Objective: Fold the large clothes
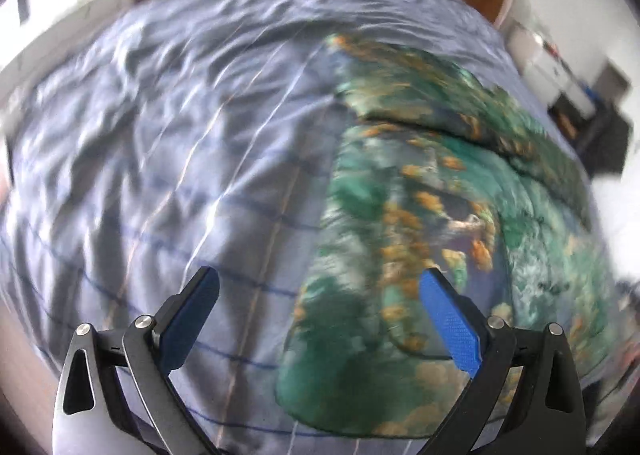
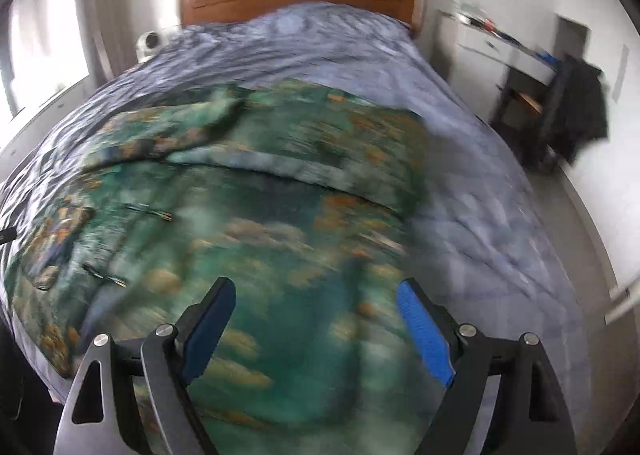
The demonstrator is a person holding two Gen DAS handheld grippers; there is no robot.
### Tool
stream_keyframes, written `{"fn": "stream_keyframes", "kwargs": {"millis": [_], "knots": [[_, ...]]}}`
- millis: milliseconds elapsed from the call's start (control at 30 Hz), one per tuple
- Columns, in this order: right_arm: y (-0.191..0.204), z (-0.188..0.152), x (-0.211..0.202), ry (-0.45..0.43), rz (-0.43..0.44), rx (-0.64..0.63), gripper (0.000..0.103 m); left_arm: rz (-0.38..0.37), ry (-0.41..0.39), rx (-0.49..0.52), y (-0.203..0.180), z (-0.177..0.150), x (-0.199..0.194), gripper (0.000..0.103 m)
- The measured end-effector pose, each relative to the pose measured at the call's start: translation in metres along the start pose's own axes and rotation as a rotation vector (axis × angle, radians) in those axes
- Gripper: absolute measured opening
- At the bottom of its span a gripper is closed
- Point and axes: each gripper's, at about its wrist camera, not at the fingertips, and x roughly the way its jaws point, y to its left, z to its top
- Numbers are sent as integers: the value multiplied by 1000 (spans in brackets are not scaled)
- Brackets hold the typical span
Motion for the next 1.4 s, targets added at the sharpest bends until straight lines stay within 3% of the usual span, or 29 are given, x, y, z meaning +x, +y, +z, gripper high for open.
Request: {"fn": "stream_keyframes", "kwargs": {"millis": [67,167,233,333,433,533,600,667,700,767,867,1000,1400], "knots": [[-26,-15,-3,36,-26,43,85,-69,28,-12,7,-3,5,100],[-63,-40,-2,115,-18,124,85,-80,113,35,3,-12,27,100],[-80,-54,2,169,21,177,85,-107,175,77,-6,-22,42,100],[-87,-69,6,214,101,210,85,-125,177,157,-20,-31,44,100],[-77,-76,11,237,170,180,85,-166,206,172,-27,-33,44,98],[-64,-79,22,258,180,134,85,-160,235,177,-30,-35,41,77],[-66,-81,30,294,197,159,85,-165,248,174,-29,-36,37,51],[-72,-82,33,348,255,221,84,-177,251,159,-27,-36,30,31],[-73,-83,34,365,289,242,80,-185,252,154,-27,-36,28,22],[-68,-82,30,366,328,222,25,-191,251,142,-29,-36,25,16],[-52,-78,20,354,297,131,16,-177,237,145,-32,-36,17,14],[-38,-70,5,330,270,41,15,-177,229,158,-34,-39,4,12],[-49,-59,-5,373,298,51,14,-187,281,132,-13,-66,-9,12]]}}
